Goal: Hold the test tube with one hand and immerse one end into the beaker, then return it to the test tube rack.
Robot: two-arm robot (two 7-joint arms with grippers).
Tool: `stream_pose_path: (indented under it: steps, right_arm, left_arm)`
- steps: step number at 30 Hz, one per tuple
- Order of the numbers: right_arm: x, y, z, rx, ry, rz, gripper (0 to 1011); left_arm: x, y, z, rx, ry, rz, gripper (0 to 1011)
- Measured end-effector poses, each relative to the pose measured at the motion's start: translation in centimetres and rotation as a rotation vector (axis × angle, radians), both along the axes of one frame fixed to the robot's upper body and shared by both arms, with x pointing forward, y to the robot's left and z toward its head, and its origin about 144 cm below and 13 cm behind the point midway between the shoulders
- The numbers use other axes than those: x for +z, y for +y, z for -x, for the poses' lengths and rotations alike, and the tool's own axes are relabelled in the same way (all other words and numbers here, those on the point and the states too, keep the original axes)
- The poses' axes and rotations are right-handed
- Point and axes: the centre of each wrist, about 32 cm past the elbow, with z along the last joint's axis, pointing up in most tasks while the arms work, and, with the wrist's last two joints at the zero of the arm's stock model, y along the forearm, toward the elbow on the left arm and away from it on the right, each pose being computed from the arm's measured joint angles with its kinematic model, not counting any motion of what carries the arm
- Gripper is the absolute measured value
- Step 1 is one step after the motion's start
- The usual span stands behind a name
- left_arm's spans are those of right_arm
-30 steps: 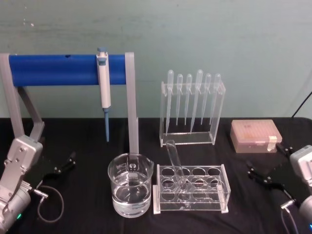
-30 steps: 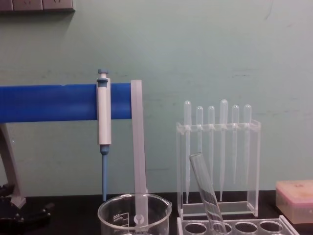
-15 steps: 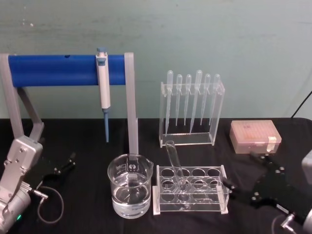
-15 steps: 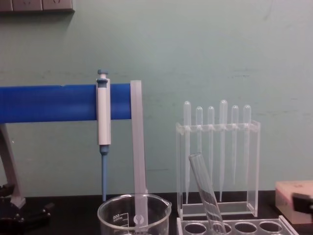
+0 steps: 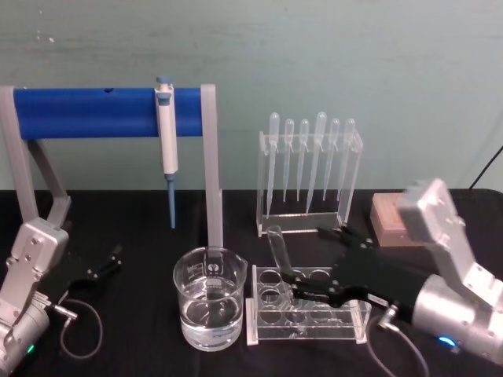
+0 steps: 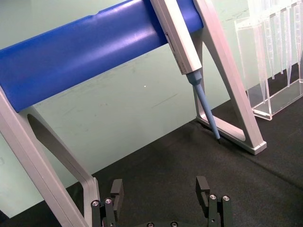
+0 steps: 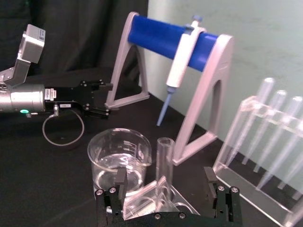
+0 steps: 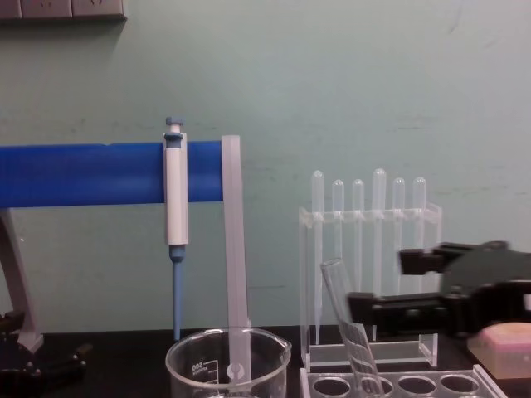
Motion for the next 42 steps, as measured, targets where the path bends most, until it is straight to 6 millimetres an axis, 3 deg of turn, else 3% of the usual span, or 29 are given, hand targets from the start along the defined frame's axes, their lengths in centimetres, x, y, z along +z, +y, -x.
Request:
stream_pose_path:
  steps: [7, 16, 31, 35, 42]
  right_arm:
    - [0.7, 2.4, -2.5, 0.008, 0.063, 0.039, 1004]
    - [1.3, 3.5, -3.8, 0.007, 0.085, 0.086, 997]
    - [1.3, 3.9, -4.3, 0.008, 0.095, 0.098, 596]
    - [1.2, 3.8, -4.3, 0.002, 0.096, 0.092, 427]
    - [1.4, 3.8, -4.2, -0.002, 0.088, 0.087, 229]
  left_arm:
    - [0.0, 0.0, 0.0, 0.0, 0.0, 0.0, 1000]
    - [0.0, 0.0, 0.0, 0.0, 0.0, 0.0, 1000]
    - [0.0, 0.0, 0.0, 0.0, 0.0, 0.0, 1000]
    - [0.0, 0.0, 0.0, 0.0, 0.0, 0.0, 1000]
    - [0.0, 0.0, 0.0, 0.0, 0.0, 0.0, 1000]
